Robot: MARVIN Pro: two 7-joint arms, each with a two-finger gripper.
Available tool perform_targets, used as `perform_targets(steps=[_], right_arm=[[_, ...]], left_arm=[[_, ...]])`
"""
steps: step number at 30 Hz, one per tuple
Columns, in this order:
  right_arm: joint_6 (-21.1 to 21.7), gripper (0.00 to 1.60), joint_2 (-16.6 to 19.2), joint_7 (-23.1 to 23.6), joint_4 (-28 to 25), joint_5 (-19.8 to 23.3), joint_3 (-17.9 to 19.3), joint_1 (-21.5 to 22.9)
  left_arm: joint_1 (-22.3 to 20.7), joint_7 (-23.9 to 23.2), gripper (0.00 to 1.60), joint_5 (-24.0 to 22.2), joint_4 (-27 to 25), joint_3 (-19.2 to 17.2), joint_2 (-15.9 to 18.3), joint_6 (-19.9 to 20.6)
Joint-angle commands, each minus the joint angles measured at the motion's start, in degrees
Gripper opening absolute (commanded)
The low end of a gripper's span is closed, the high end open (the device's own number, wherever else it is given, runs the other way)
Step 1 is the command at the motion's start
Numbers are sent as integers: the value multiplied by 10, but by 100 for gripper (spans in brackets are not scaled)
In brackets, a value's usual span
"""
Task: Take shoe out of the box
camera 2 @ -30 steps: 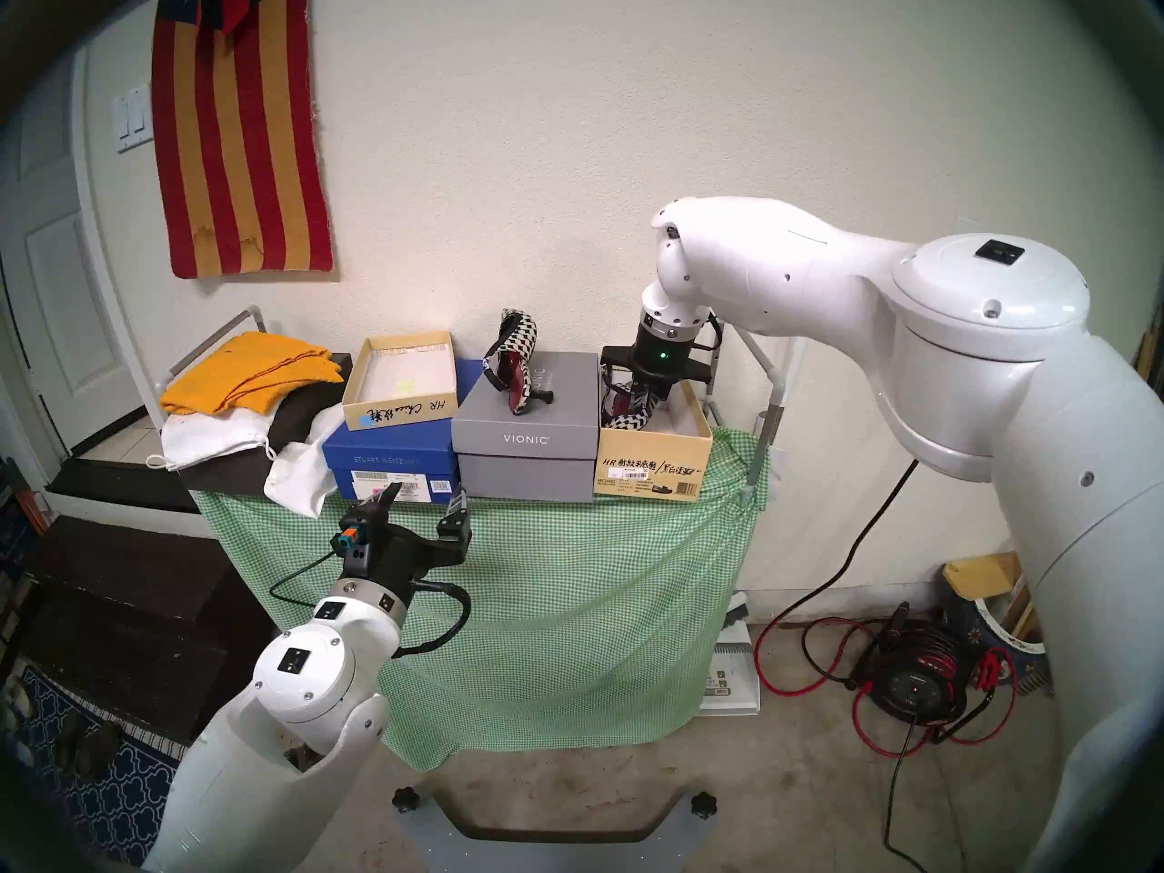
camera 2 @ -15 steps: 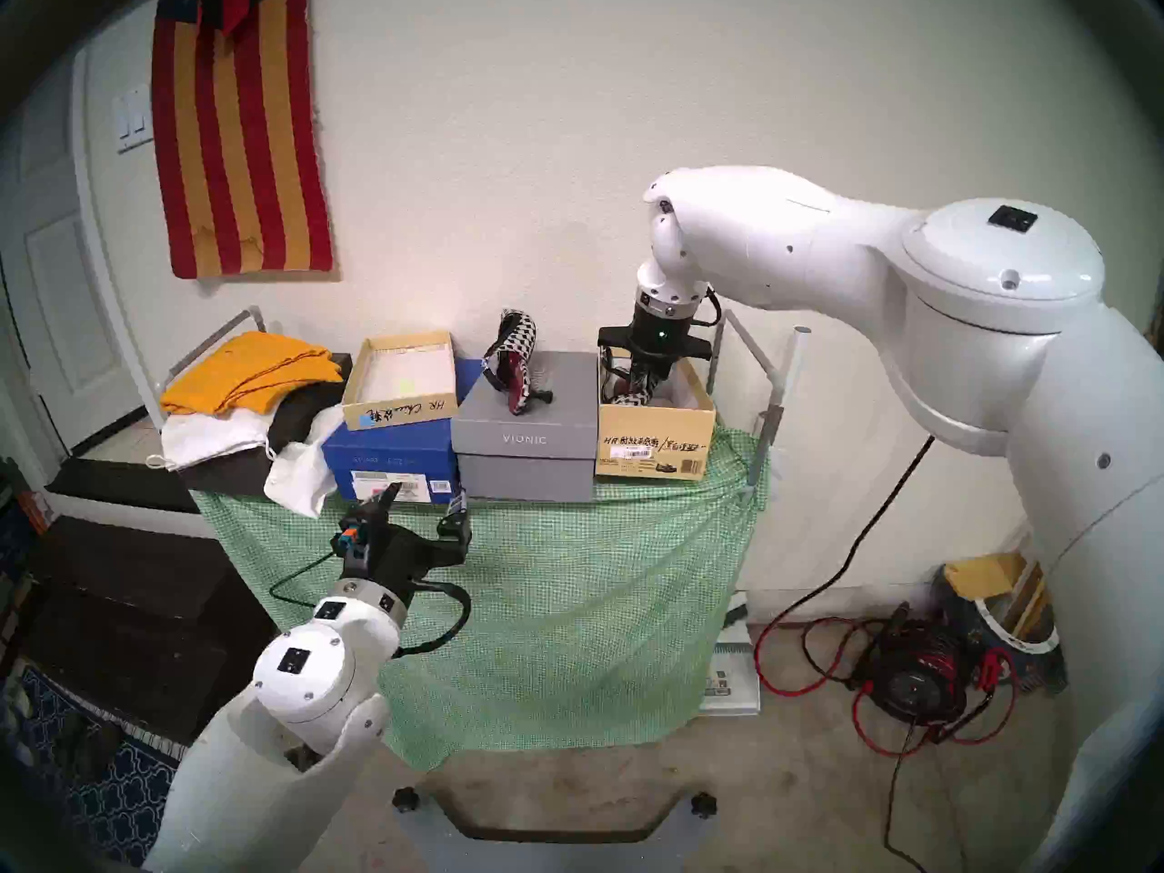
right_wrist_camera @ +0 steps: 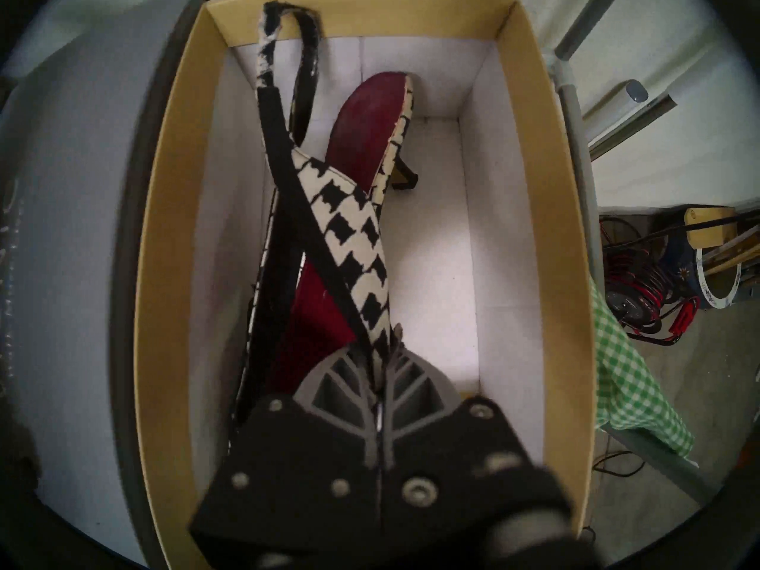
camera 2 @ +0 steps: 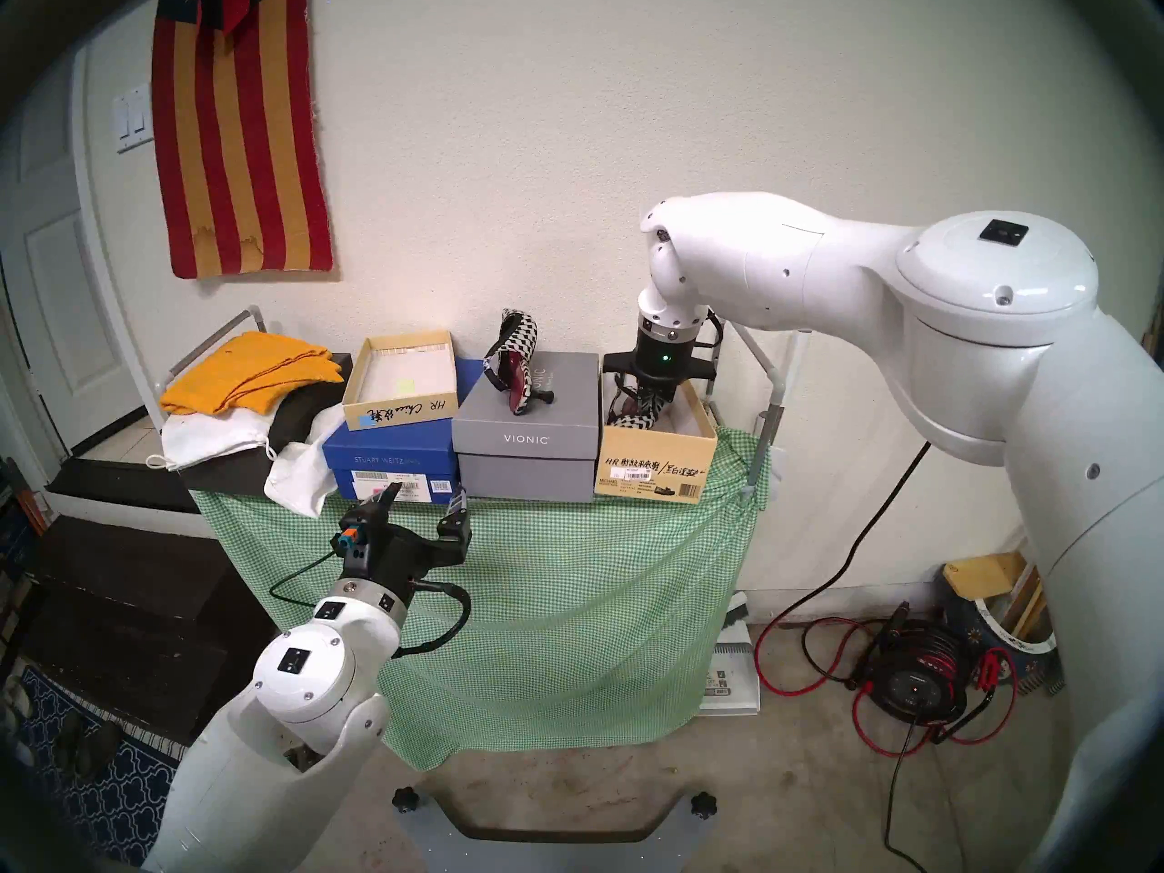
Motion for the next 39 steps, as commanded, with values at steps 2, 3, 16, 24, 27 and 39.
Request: perform_targets(steps=[2,3,16,24,27,39], right_arm=[[-1,0,7,-40,3,-1,-21,-6],[-1,0,8,-41,3,-1,-22,-3],[-1,0,-2,-43,8,-1,-20,41],[-1,0,-5,-44,7,-1,-18,56],[-1,0,-6,-44,10,-1,-17,56],[-1,0,-11,-44,22,-1,-6,52]], left_arm=[[0,0,160,0,0,0,1,0],[0,0,160,0,0,0,1,0],[0,0,160,0,0,0,1,0],[0,0,160,0,0,0,1,0],[0,0,160,0,0,0,1,0],[0,0,160,0,0,0,1,0]])
